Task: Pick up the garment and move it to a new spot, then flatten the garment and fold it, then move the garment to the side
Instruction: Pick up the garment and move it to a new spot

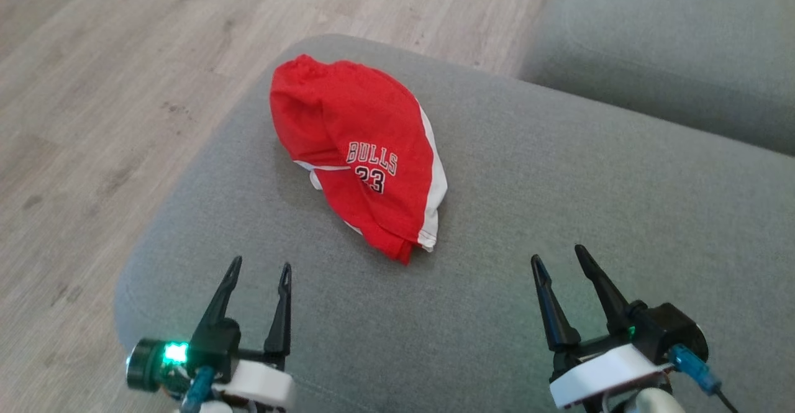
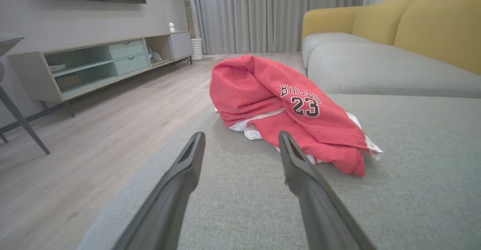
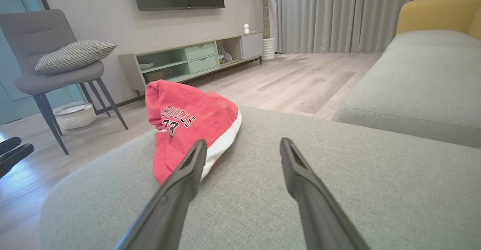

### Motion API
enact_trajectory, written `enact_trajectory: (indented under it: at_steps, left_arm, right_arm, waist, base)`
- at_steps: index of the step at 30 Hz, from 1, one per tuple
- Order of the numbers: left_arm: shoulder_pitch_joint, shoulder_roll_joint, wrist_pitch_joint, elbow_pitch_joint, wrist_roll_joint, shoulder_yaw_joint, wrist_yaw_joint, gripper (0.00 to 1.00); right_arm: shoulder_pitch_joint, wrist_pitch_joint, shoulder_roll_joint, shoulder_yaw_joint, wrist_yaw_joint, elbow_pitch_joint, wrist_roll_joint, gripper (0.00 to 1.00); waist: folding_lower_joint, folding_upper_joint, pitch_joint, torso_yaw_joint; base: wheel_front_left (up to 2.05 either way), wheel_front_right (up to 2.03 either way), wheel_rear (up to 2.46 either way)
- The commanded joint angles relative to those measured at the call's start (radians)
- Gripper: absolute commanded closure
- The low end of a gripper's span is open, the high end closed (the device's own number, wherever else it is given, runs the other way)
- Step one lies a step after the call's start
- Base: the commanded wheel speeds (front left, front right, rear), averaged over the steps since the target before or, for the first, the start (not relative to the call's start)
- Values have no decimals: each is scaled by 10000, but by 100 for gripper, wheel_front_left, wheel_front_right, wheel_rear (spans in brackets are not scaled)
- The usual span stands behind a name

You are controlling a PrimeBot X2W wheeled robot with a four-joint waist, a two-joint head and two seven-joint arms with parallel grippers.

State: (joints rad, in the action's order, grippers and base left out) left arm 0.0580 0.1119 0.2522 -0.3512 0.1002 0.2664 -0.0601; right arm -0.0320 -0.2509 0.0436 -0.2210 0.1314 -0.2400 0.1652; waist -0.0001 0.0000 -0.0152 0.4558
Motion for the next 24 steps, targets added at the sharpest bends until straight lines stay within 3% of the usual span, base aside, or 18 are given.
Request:
enact_trajectory:
  at_steps: [1,8,13,17,24]
  left_arm:
    - [718,140,95,298,-225,-254,148,0]
    - [3172,909,-93,-620,-520,-6,1188,0]
    - [5467,1226,-1547,-1923,230,-83,1762,0]
    - [6864,1717,-2854,-2763,815,262,1891,0]
    - [7948,2717,-4321,-3460,2619,2051,1905,0]
  right_arm:
    - [460,-109,66,-147,-7,261,-143,0]
    - [984,-109,66,101,-7,272,-553,0]
    - [1411,-109,66,147,-7,245,-720,0]
    - [1665,-109,66,84,-7,209,-663,0]
    - [2021,-109,66,-51,-7,246,-760,0]
  waist:
    - [1,0,260,-170]
    - [1,0,1271,-717]
    - [1,0,2022,-1230]
    - [1,0,2443,-1638]
    - [1,0,2877,-2190]
  base:
    - [0,0,0]
    - [0,0,0]
    - [0,0,0]
    - [0,0,0]
    - [0,0,0]
